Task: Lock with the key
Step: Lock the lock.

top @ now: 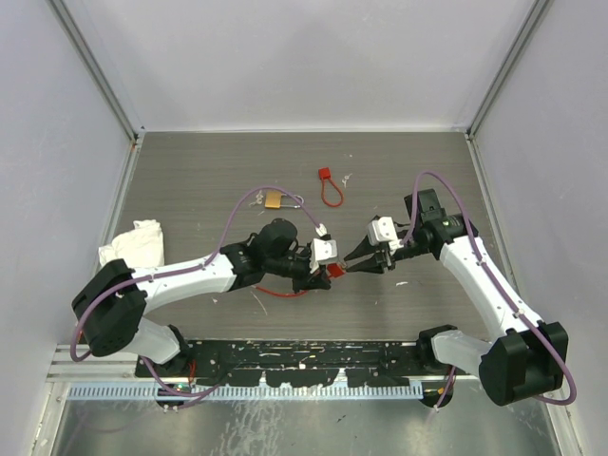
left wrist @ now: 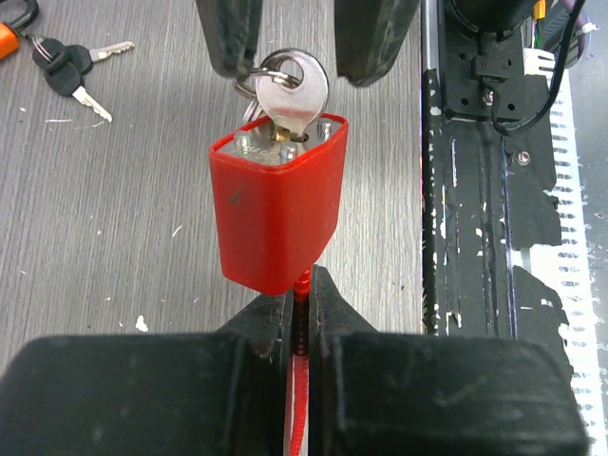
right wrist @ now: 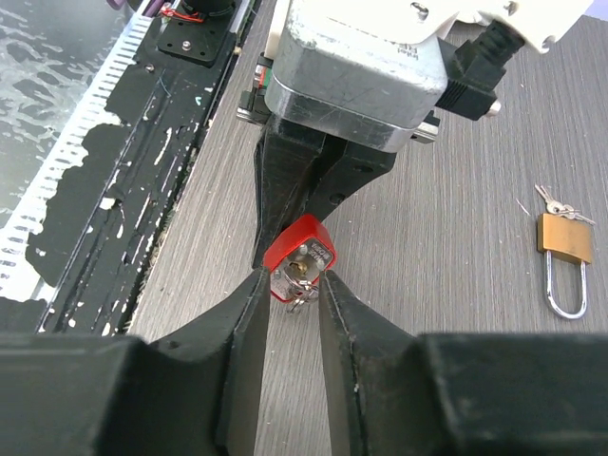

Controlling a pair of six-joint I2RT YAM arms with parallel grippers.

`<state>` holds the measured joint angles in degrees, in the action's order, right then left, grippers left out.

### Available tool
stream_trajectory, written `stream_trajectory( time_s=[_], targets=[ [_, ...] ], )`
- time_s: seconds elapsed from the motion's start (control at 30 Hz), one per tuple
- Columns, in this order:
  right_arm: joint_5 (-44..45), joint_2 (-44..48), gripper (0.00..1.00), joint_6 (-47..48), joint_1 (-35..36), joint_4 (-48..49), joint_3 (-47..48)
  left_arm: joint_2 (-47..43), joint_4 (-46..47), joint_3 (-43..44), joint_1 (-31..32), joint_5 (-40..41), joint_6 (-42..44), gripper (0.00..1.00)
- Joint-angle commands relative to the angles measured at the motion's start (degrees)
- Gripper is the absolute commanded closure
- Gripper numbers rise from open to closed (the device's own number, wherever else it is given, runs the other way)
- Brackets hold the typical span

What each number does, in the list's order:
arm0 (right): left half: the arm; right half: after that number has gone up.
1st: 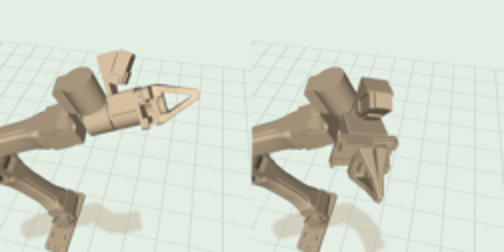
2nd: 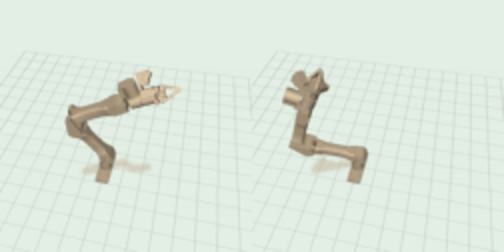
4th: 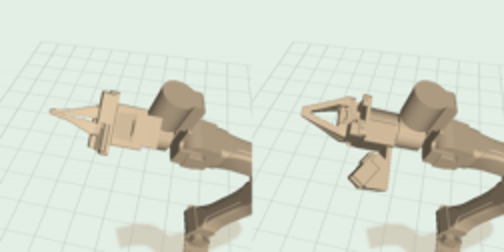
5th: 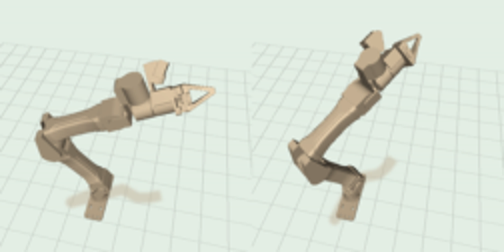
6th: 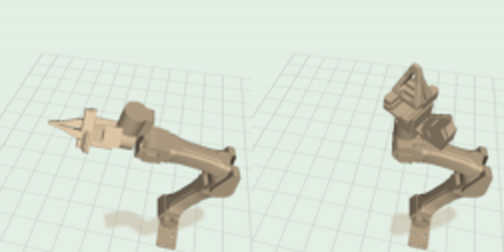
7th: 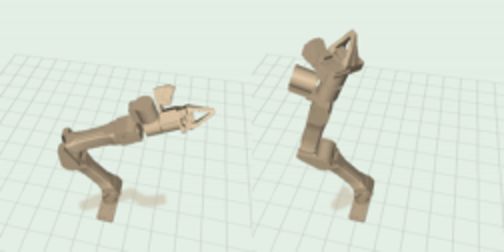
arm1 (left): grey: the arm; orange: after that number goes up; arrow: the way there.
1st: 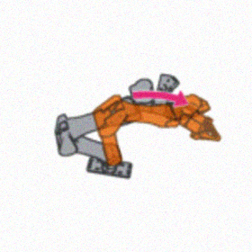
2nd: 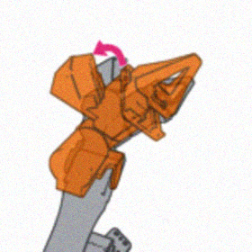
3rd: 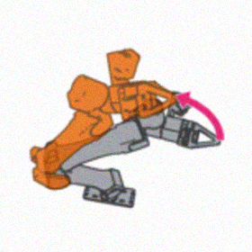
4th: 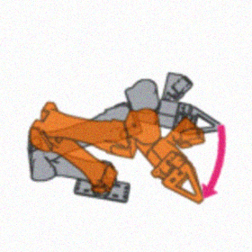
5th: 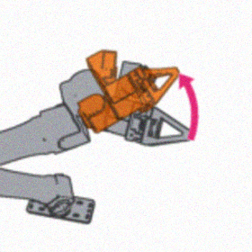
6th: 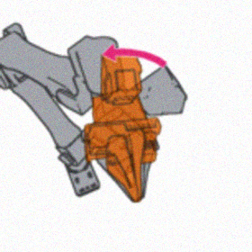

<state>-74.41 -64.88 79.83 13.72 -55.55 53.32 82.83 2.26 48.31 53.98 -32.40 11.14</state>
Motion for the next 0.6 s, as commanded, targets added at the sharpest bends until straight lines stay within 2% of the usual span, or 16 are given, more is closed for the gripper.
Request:
stream_trajectory(
  time_s=[0.0, 0.13, 0.37, 0.57],
  targets=[
    [-0.52, 0.81, 0.69, -1.67, 0.53, 2.30, -0.06, -0.69, 3.06, 2.66, -0.27, -1.78, -0.71, 1.00],
    [-0.56, 0.81, 0.75, -2.04, 0.81, 2.46, -0.15, -0.74, 3.28, 2.60, -0.21, -1.86, -0.93, 1.00],
    [-0.03, 0.63, 0.94, -4.30, 0.96, 3.30, 0.24, -1.07, 3.04, 2.19, -0.24, -0.56, -0.78, 1.00],
    [0.14, 0.54, 0.96, -6.79, 1.05, 4.80, 0.23, -1.68, 3.22, 1.68, -0.23, 0.63, -0.67, 1.00]
  ],
)
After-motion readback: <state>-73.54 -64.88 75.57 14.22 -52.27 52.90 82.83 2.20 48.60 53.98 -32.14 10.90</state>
